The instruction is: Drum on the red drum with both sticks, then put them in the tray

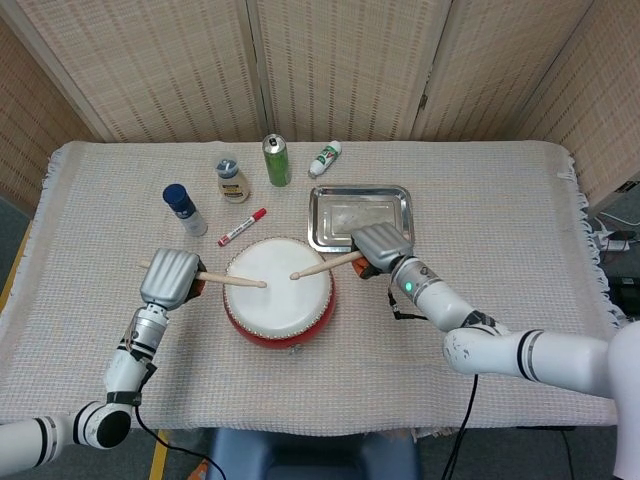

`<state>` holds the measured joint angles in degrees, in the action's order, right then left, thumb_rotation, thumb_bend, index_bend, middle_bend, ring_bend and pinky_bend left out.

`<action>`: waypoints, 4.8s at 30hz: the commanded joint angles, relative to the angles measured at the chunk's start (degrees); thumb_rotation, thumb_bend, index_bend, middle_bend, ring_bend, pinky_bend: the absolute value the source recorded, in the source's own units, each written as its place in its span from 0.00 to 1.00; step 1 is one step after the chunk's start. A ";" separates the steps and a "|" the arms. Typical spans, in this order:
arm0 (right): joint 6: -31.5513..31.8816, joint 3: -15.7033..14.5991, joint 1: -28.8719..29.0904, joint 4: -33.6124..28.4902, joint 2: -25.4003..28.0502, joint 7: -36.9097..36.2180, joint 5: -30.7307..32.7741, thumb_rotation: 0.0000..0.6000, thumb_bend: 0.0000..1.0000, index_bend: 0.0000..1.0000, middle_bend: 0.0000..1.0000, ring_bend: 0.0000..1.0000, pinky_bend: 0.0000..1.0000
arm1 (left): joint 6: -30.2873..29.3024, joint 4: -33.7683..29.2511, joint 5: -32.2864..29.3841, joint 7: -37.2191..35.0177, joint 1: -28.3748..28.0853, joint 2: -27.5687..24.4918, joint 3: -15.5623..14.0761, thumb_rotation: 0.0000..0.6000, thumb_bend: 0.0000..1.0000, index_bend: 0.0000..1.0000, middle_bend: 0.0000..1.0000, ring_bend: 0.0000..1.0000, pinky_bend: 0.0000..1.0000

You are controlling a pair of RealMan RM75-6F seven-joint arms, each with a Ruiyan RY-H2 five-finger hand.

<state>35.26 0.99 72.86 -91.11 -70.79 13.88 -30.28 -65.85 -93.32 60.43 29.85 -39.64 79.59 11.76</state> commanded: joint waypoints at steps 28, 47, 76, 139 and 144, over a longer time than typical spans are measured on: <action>-2.98 -4.91 2.15 8.78 -7.83 5.52 4.63 1.00 1.00 1.00 1.00 1.00 1.00 | -2.13 -2.95 1.65 -0.31 0.38 -2.58 0.68 1.00 0.55 1.00 1.00 1.00 1.00; 1.07 4.12 -2.77 -1.51 1.37 -3.07 -4.44 1.00 1.00 1.00 1.00 1.00 1.00 | 0.24 2.19 -0.33 4.34 -1.16 2.94 -2.21 1.00 0.55 1.00 1.00 1.00 1.00; 1.87 -3.22 -18.49 -1.00 6.35 -11.10 -17.94 1.00 0.92 1.00 1.00 1.00 1.00 | -4.36 -2.24 6.12 -8.04 5.29 -4.96 -2.07 1.00 0.55 1.00 1.00 1.00 1.00; -24.94 15.22 -3.44 76.55 -38.80 -22.40 -26.92 1.00 0.14 0.00 0.05 0.00 0.13 | -5.34 -4.91 7.30 -7.08 9.44 -7.18 -2.43 1.00 0.55 1.00 1.00 1.00 1.00; -24.86 16.12 -3.54 75.70 -37.81 -23.30 -28.11 1.00 0.08 0.00 0.02 0.00 0.10 | -5.44 -5.24 7.74 -6.99 9.48 -7.32 -2.36 1.00 0.55 1.00 1.00 1.00 1.00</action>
<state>10.40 16.95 69.41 -14.95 -109.00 -9.20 -58.05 -71.28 -98.52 68.11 22.84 -30.16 72.32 9.39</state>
